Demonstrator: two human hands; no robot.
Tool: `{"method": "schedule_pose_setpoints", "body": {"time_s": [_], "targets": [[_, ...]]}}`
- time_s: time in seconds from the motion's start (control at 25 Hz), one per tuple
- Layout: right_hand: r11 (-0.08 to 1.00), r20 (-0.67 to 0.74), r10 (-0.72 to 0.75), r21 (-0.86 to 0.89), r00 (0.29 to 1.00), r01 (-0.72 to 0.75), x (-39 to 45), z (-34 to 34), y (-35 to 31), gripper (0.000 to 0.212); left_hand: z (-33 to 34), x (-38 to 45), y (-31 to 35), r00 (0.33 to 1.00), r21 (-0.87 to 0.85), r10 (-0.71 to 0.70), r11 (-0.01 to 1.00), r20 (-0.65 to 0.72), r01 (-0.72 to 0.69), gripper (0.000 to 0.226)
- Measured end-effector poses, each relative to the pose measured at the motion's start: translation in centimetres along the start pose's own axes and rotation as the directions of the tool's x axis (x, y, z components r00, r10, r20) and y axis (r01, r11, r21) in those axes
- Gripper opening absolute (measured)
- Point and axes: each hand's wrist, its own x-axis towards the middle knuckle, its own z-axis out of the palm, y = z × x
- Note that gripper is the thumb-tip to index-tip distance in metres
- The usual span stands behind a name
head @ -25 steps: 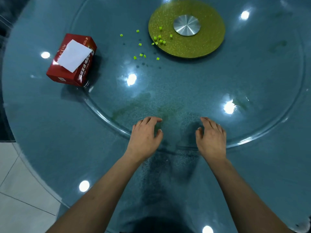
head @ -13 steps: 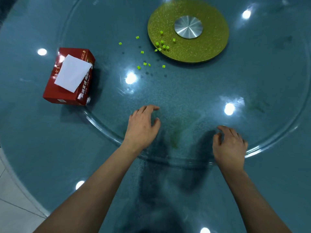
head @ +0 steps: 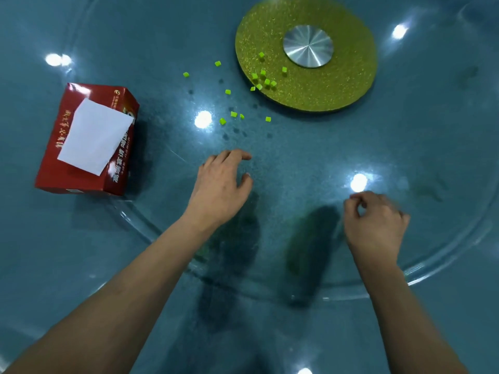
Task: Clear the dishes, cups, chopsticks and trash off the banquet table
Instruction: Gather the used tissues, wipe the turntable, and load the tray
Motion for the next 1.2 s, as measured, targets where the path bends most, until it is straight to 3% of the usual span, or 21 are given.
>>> {"method": "schedule_pose_setpoints", "body": {"time_s": [0.12, 0.2, 0.28, 0.36, 0.52, 0.64, 0.92, 1.04, 1.2], "targets": [[0.979, 0.062, -0.196, 0.079, 0.979, 0.191, 2.7, 1.2, -3.9, 0.021, 0.4, 0.7, -0.4, 0.999, -0.145, -0.005, 0.989, -0.053, -0.002, 0.032], [0.946, 0.106, -0.312, 0.127, 0.944, 0.298, 4.6, 2.2, -6.4, 0.025, 0.5, 1.4, -0.5, 0.99, -0.391, -0.12, 0.916, -0.07, 0.083, 0.023], [0.912, 0.138, -0.402, 0.156, 0.905, 0.38, 6.5, 3.2, -8.7, 0.029, 0.6, 2.3, -0.4, 0.955, -0.665, -0.296, 0.718, -0.024, 0.206, 0.02], [0.887, 0.174, -0.459, 0.149, 0.871, 0.438, 8.1, 4.4, -10.6, 0.031, 0.5, 3.1, -0.3, 0.899, -0.847, -0.431, 0.448, 0.075, 0.285, 0.022], [0.863, 0.227, -0.504, 0.117, 0.833, 0.491, 10.4, 6.6, -12.8, 0.034, 0.0, 3.7, -1.0, 0.814, -0.931, -0.495, 0.029, 0.303, 0.364, 0.033], [0.866, 0.236, -0.498, 0.081, 0.834, 0.494, 11.5, 7.6, -13.5, 0.032, -0.1, 4.1, -1.5, 0.784, -0.904, -0.454, -0.166, 0.424, 0.393, 0.043], [0.902, 0.3, -0.432, 0.136, 0.851, 0.41, 12.3, 7.6, -14.0, 0.014, -0.2, 5.1, -2.2, 0.793, -0.886, -0.398, -0.256, 0.461, 0.387, 0.05], [0.871, 0.359, -0.414, 0.422, 0.837, 0.25, 11.2, 6.7, -14.5, 0.01, -0.1, 5.6, -2.0, 0.789, -0.886, -0.405, -0.251, 0.462, 0.39, 0.049], [0.64, 0.402, -0.552, 0.766, 0.731, 0.061, 8.7, 5.8, -16.2, 0.01, 0.3, 6.1, -1.4, 0.778, -0.875, -0.403, -0.25, 0.483, 0.414, 0.047]]}}
